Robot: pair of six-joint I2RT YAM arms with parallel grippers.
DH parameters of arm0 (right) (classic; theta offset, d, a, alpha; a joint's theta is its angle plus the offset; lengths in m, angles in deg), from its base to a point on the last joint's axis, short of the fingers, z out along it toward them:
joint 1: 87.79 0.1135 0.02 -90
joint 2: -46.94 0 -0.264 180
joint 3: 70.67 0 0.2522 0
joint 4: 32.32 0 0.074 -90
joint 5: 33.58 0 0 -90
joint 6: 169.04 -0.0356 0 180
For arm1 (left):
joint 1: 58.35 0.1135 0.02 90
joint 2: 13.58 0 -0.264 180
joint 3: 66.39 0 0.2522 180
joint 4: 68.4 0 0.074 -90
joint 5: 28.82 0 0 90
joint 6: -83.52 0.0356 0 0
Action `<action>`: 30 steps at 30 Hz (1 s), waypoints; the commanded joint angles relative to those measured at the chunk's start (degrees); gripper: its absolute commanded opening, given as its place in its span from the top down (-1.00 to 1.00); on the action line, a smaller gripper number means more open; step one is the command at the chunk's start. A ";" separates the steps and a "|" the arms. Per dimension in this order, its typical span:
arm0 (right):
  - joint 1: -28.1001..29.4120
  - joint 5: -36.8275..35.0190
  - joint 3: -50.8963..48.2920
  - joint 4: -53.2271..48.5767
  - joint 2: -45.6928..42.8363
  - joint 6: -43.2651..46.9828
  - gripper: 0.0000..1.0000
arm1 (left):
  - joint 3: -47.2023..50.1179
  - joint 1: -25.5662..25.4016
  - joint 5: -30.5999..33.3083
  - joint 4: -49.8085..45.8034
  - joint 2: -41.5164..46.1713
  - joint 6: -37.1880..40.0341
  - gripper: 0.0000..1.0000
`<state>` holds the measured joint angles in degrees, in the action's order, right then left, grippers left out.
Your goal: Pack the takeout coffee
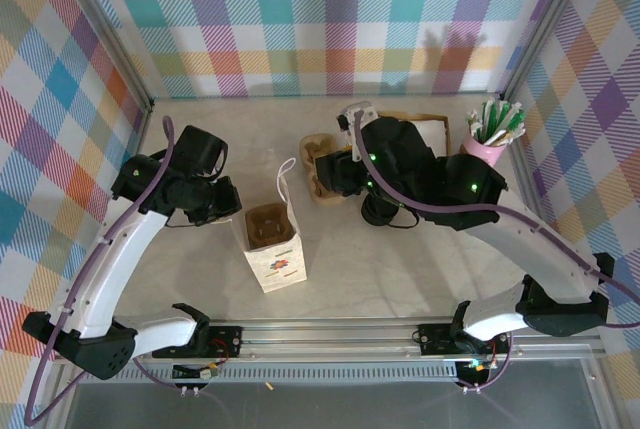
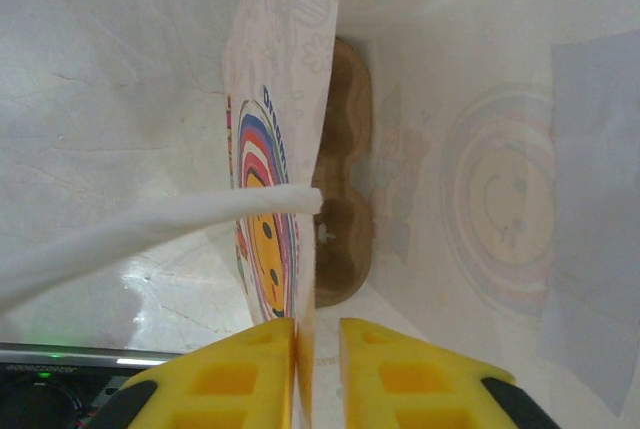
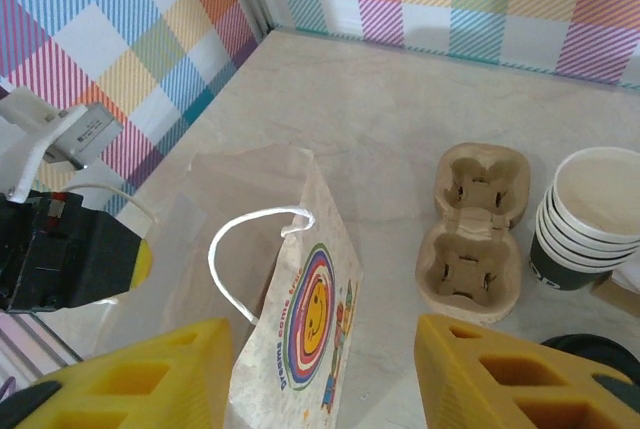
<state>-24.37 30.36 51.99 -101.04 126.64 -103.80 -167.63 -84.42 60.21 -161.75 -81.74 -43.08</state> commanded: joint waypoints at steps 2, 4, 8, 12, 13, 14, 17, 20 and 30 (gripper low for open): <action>-0.57 -0.88 3.75 -3.62 1.39 0.14 -0.02 | 0.28 0.51 -0.60 -2.05 1.38 -1.33 0.70; -0.75 -1.07 2.99 -3.78 0.95 0.53 -0.01 | 0.62 0.48 -0.60 -2.37 1.54 -1.85 0.67; -1.93 -0.84 2.07 -4.81 -0.07 0.71 0.00 | 0.29 0.53 1.08 -2.21 2.36 -2.81 0.25; -2.56 1.63 3.07 -10.08 -0.49 -0.30 -0.02 | 0.25 0.50 3.39 -1.32 2.31 -2.84 0.25; -2.59 2.60 3.29 -12.10 -0.91 -1.14 -0.02 | -0.01 0.54 4.28 -1.55 2.25 -3.11 0.27; -2.60 3.45 2.24 -13.61 -1.88 -2.15 -0.04 | -0.06 0.53 4.77 -1.30 2.33 -3.16 0.28; -3.14 2.02 -5.34 -17.83 -6.31 -5.32 -0.09 | -1.15 0.48 7.15 -2.62 2.57 -2.37 0.29; -6.95 2.39 -10.47 -22.49 -11.50 -10.57 -0.16 | -4.67 0.51 6.34 -4.34 1.58 -2.56 0.28; -25.27 10.90 -19.52 -27.54 -18.31 -8.31 -0.23 | -4.95 0.47 2.76 -7.16 -0.49 -2.81 0.31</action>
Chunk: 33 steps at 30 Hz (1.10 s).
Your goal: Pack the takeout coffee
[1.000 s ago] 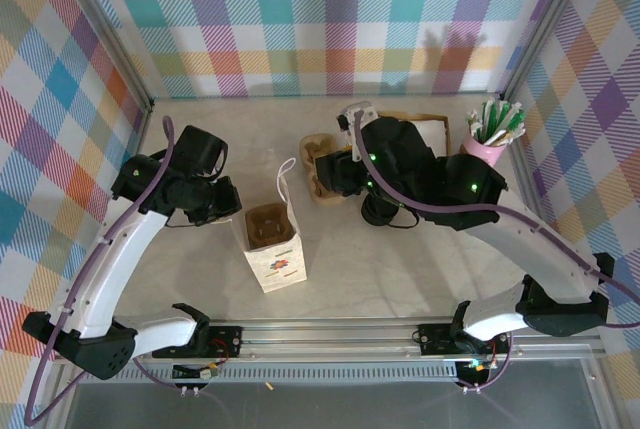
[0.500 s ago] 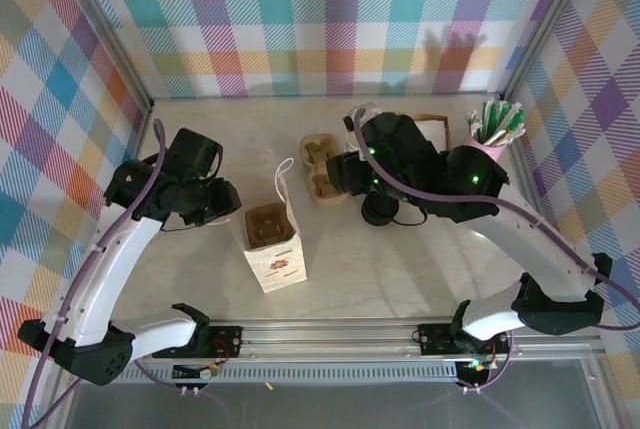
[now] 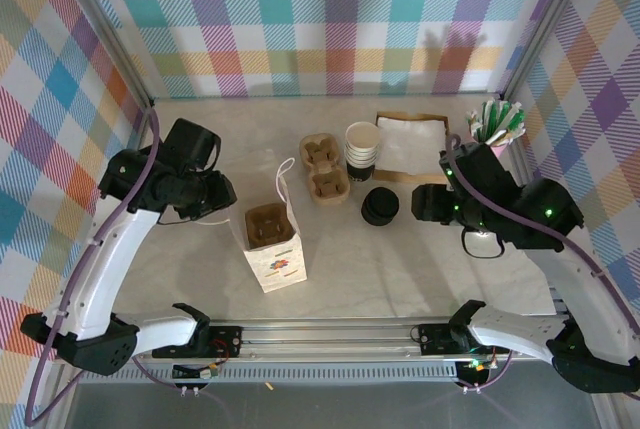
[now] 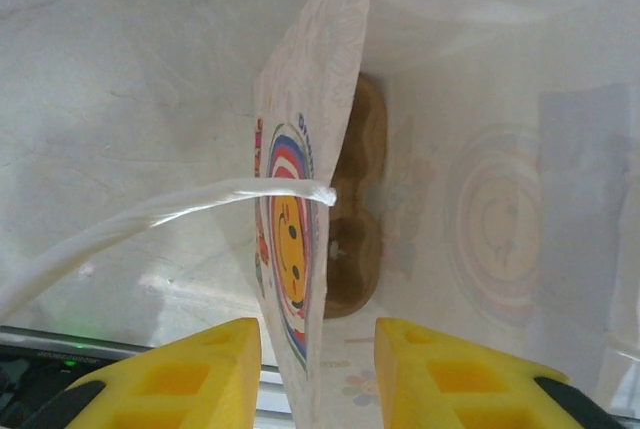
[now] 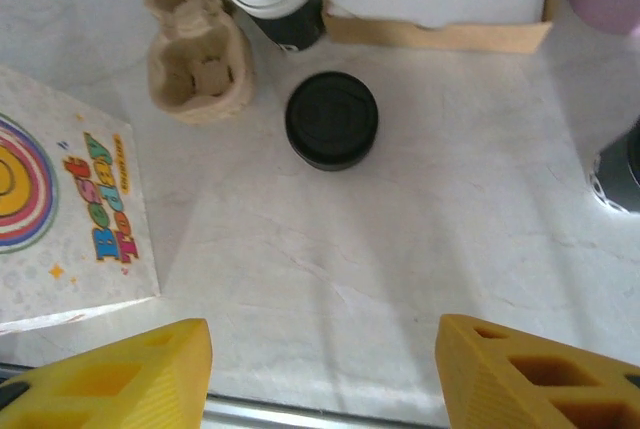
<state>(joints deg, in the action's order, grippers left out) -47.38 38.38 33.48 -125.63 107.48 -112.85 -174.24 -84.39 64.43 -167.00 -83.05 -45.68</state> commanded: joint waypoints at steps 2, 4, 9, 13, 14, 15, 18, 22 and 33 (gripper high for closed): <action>-4.74 4.33 -0.89 -3.61 1.56 1.61 -0.24 | 3.52 0.49 -2.62 -1.07 1.62 -0.85 0.31; -6.68 5.47 -0.52 -3.62 2.49 2.43 -0.24 | 4.57 0.49 -3.36 -0.70 2.24 -1.10 0.31; -10.60 3.91 3.46 -3.61 6.87 4.31 -0.26 | 6.56 0.48 -3.75 0.06 4.29 -0.46 0.31; -14.50 1.54 4.84 -3.53 9.93 6.26 -0.33 | 8.73 0.53 -5.45 1.72 5.98 0.12 0.31; -15.99 1.70 5.16 -3.50 10.88 6.89 -0.35 | 9.50 0.48 -6.12 2.31 6.49 0.12 0.31; -17.37 1.49 5.52 -3.51 11.77 7.22 -0.37 | 10.10 0.40 -6.80 2.80 6.95 0.34 0.30; -20.81 1.55 7.14 -3.54 14.19 6.86 -0.43 | 10.99 0.48 -7.13 3.46 7.75 1.23 0.27; -22.82 0.11 10.64 -5.85 18.00 2.65 -0.50 | 10.10 0.54 -7.09 3.83 7.73 3.31 0.26; -22.96 5.62 14.59 -14.09 23.44 -9.15 -0.56 | 8.18 0.47 -14.47 6.49 7.79 1.82 0.22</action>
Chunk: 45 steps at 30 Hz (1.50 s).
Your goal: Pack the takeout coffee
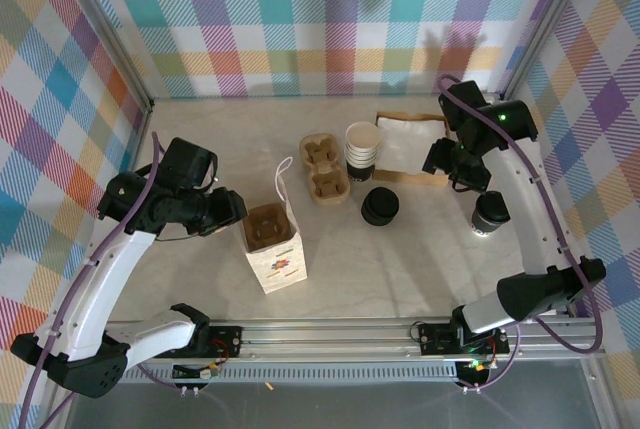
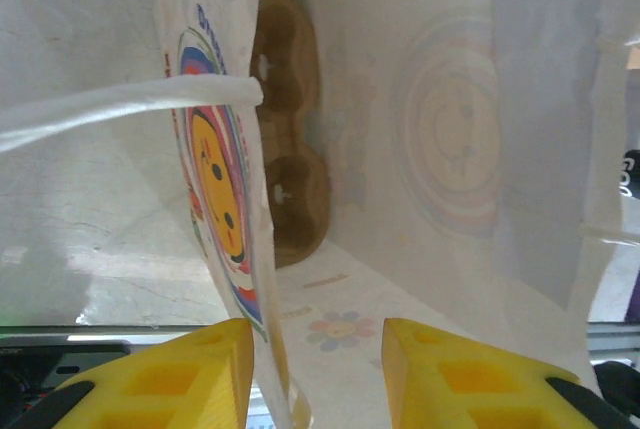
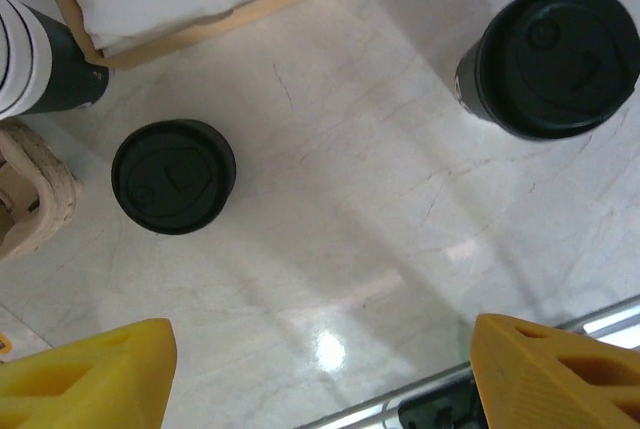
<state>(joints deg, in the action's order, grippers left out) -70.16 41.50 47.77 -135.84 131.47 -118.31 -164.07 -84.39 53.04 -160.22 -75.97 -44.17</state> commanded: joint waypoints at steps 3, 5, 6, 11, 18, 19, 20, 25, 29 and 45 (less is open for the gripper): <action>-0.14 4.62 -5.95 3.28 -3.43 1.68 -0.58 | -2.51 0.47 -4.07 -2.22 1.02 1.11 0.21; -0.95 5.48 -9.45 5.96 -5.35 3.26 -0.60 | -4.17 0.48 -4.48 -4.25 0.93 2.67 0.19; -1.77 6.91 -10.74 7.35 -6.07 4.48 -0.61 | -4.92 0.47 -4.72 -4.97 0.88 3.49 0.19; -9.39 8.72 -12.03 6.08 -7.01 11.40 -0.67 | -5.51 0.55 -5.44 -5.31 1.78 7.44 0.18; -23.32 11.79 -14.14 10.41 -3.15 22.40 -0.74 | -8.73 0.55 -2.06 -5.63 1.44 9.45 0.14; -24.54 11.73 -14.02 11.62 -2.07 23.63 -0.76 | -9.82 0.59 -1.80 -5.85 0.79 9.15 0.11; -25.66 11.26 -13.89 12.73 -0.90 24.77 -0.78 | -10.96 0.63 -1.73 -6.04 0.03 8.83 0.08; -33.00 12.24 -17.22 19.63 1.35 27.34 -0.81 | -13.51 0.57 -2.53 -4.49 -3.26 9.35 0.06; -35.80 11.78 -20.69 23.92 2.67 29.99 -0.84 | -14.65 0.59 -2.23 -4.58 -5.29 13.20 0.04; -38.53 13.84 -19.03 26.10 12.06 37.46 -0.83 | -21.57 0.59 1.99 -8.17 -8.19 20.23 0.05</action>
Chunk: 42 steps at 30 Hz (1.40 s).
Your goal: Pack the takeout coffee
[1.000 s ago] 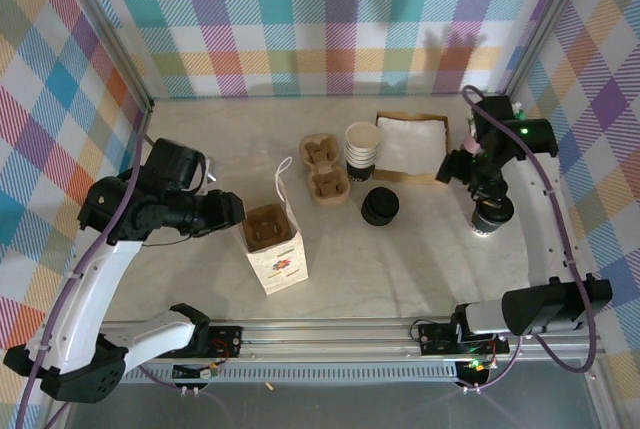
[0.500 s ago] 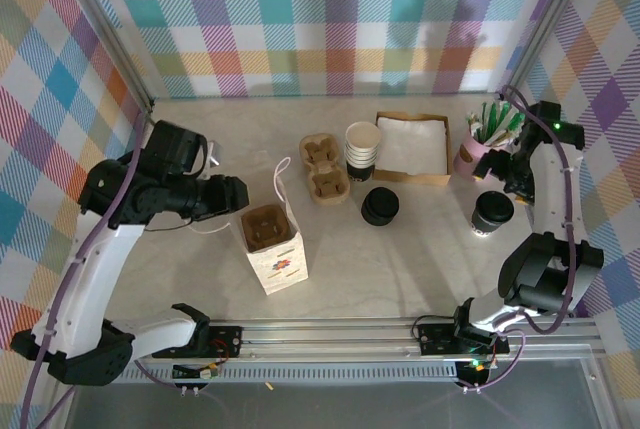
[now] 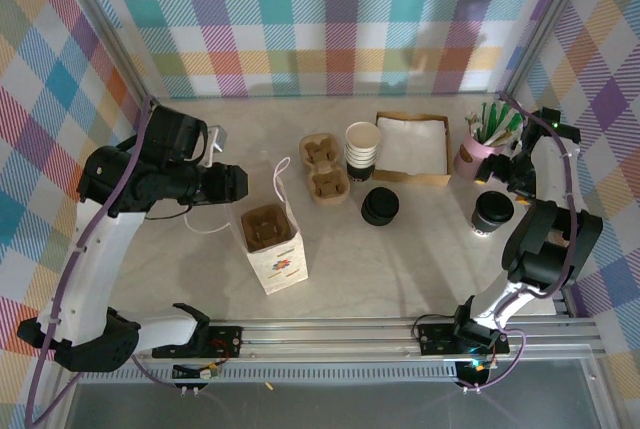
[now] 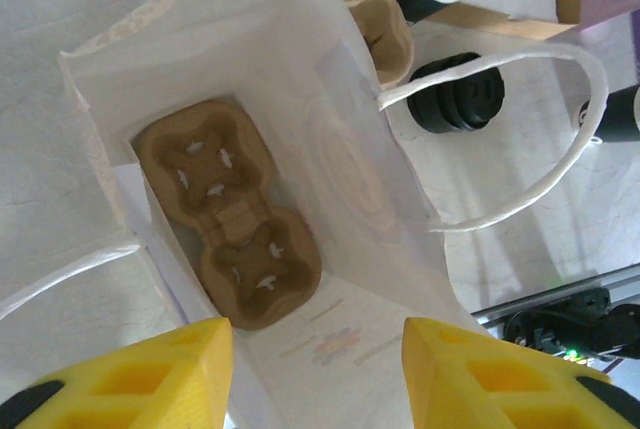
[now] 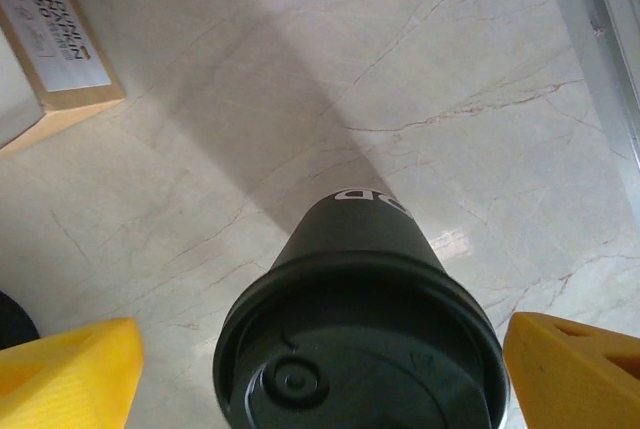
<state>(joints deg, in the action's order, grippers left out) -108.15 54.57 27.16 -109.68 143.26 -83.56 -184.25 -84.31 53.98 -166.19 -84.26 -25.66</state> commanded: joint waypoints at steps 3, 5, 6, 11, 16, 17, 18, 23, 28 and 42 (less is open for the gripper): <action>-0.56 1.93 0.85 -0.21 0.54 3.18 -0.78 | -1.96 0.52 0.98 -2.43 0.31 1.50 0.04; -0.62 1.98 0.64 -0.50 0.48 3.02 -0.74 | -2.96 0.53 0.64 -2.78 0.06 1.49 0.04; -0.57 2.26 0.42 -0.48 0.30 3.04 -0.72 | -3.36 0.51 0.53 -3.01 -0.19 1.50 0.04; -0.58 2.03 -0.66 -0.92 -0.34 2.87 -0.65 | -5.02 0.54 0.39 -4.17 -0.87 2.00 0.04; -0.65 1.58 -2.82 -0.66 -1.82 2.87 -0.65 | -6.06 0.53 0.43 -4.52 -1.30 2.96 0.05; -0.63 1.74 -3.39 -0.46 -2.51 2.84 -0.66 | -6.22 0.52 0.46 -4.65 -1.25 3.02 0.05; -0.67 1.92 -3.75 -0.33 -3.20 2.82 -0.66 | -6.44 0.53 0.35 -4.81 -1.25 3.14 0.05; -0.67 2.39 -5.66 -0.47 -6.52 2.79 -0.70 | -6.22 0.48 0.17 -4.83 -0.53 3.92 0.05; -0.68 1.67 -8.17 -0.99 -8.73 2.76 -0.73 | -6.27 0.51 0.01 -4.92 -0.50 4.94 0.05; -0.57 -0.39 -10.34 0.23 -8.58 2.18 -0.69 | -6.42 0.53 0.35 -5.35 -0.60 6.52 0.05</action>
<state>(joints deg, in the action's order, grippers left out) -108.41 54.73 17.65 -109.15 135.26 -81.33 -189.08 -84.31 54.37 -169.34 -85.33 -20.41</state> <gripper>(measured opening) 0.845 0.475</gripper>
